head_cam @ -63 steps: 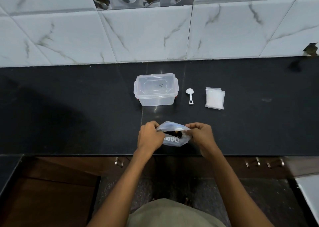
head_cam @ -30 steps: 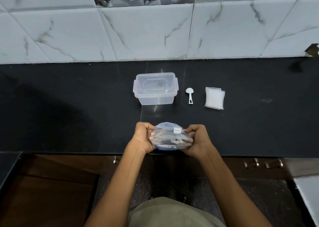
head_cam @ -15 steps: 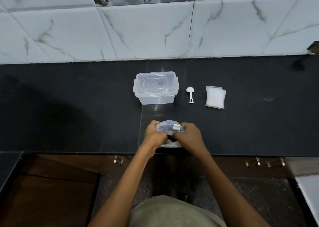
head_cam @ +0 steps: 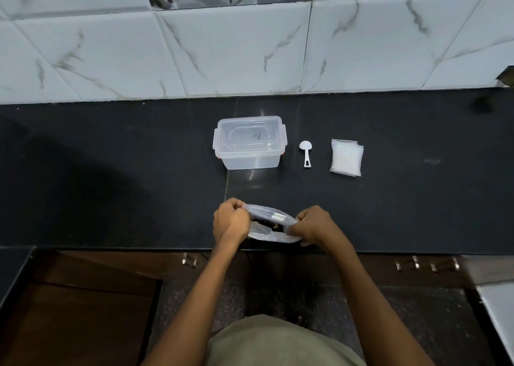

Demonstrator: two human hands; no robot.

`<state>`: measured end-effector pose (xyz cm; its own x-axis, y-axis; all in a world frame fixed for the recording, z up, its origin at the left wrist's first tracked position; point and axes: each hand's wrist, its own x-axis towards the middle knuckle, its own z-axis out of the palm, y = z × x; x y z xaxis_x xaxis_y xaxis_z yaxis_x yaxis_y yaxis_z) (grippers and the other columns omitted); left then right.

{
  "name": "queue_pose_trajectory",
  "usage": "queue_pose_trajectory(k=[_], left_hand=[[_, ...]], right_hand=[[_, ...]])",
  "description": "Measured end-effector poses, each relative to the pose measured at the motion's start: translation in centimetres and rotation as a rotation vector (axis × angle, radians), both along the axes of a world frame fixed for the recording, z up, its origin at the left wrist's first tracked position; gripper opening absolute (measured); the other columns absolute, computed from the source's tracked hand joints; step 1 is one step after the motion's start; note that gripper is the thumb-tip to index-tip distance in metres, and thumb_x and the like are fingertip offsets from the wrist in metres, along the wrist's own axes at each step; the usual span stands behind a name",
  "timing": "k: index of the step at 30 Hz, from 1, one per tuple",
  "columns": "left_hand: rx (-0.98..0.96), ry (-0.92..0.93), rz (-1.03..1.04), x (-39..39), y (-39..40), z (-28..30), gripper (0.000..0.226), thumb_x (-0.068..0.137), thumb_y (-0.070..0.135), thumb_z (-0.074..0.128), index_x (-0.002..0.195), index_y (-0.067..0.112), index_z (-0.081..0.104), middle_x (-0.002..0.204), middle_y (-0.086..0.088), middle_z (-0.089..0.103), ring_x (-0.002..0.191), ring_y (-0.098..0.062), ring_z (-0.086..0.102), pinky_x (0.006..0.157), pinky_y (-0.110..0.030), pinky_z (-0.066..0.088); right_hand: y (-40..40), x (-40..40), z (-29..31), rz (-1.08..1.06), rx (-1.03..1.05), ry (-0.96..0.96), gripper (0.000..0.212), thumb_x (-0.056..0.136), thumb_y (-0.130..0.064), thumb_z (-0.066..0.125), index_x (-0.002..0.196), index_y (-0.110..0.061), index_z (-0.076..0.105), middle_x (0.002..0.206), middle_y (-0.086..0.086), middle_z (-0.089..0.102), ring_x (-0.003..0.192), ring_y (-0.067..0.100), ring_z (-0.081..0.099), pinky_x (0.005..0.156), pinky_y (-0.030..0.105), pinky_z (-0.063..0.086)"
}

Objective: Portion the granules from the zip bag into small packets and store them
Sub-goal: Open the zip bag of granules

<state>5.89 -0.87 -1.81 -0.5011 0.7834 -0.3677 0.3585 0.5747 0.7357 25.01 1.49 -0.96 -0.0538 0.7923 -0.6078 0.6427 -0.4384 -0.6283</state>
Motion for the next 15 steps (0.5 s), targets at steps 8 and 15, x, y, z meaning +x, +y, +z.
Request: queue_pose_trajectory(k=[8, 15], left_hand=[[0.124, 0.076, -0.171, 0.5, 0.0, 0.0, 0.027, 0.076, -0.001, 0.053, 0.084, 0.021, 0.066, 0.093, 0.001, 0.068, 0.088, -0.019, 0.064, 0.075, -0.037, 0.056], [0.206, 0.015, -0.150, 1.4, 1.0, 0.0, 0.025, 0.079, -0.001, 0.063, 0.088, 0.021, 0.054, 0.092, -0.001, 0.063, 0.085, -0.018, 0.063, 0.070, -0.035, 0.056]], right_hand=[[0.7, 0.8, -1.3, 0.042, 0.301, -0.081, 0.047, 0.070, -0.015, 0.083, 0.106, -0.023, 0.054, 0.110, 0.003, 0.052, 0.093, 0.020, 0.058, 0.078, 0.034, 0.054], [0.6, 0.4, -1.9, 0.146, 0.681, 0.017, 0.049, 0.069, -0.014, 0.080, 0.099, -0.025, 0.043, 0.105, -0.006, 0.040, 0.082, 0.014, 0.053, 0.065, 0.037, 0.054]])
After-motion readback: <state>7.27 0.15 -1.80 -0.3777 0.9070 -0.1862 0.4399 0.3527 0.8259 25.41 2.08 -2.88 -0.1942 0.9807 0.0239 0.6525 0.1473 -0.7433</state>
